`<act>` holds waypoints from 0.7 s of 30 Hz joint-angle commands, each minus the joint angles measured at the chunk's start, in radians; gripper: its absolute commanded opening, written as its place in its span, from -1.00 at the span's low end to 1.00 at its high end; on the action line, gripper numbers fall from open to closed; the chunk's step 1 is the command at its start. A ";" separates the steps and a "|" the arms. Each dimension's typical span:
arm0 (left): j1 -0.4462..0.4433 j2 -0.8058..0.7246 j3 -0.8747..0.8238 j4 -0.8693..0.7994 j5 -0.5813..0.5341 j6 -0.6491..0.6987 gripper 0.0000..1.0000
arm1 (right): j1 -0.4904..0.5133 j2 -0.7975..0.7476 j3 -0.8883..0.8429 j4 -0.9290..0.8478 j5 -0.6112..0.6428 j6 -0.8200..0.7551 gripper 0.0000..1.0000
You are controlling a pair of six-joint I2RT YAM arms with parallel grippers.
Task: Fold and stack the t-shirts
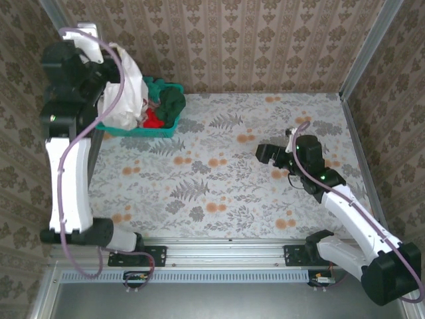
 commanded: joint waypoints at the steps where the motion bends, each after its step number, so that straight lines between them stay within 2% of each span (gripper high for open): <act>1: -0.189 0.049 0.079 0.082 0.112 -0.013 -1.00 | 0.023 0.050 0.088 0.104 -0.077 -0.012 1.00; 3: -0.334 0.101 0.187 0.037 0.107 0.031 -1.00 | 0.041 0.078 0.132 0.144 -0.113 0.004 1.00; 5: -0.421 0.116 0.222 0.055 0.094 0.028 -1.00 | 0.068 0.090 0.162 0.178 -0.159 0.008 1.00; 8: -0.522 0.118 0.221 0.126 0.095 0.049 -1.00 | 0.121 0.073 0.188 0.195 -0.175 -0.021 1.00; 11: -0.581 0.134 0.251 0.155 0.080 0.062 -1.00 | 0.149 0.034 0.196 0.177 -0.163 -0.053 0.99; 16: -0.597 0.152 0.223 0.156 0.001 0.075 -1.00 | 0.152 -0.057 0.149 0.141 -0.117 -0.075 0.90; 19: -0.568 0.122 0.072 0.205 -0.071 0.067 -1.00 | 0.152 -0.106 0.103 0.116 -0.037 -0.098 0.89; 21: -0.512 0.076 -0.086 0.270 -0.087 0.015 -1.00 | 0.152 -0.117 0.092 0.070 0.022 -0.115 0.84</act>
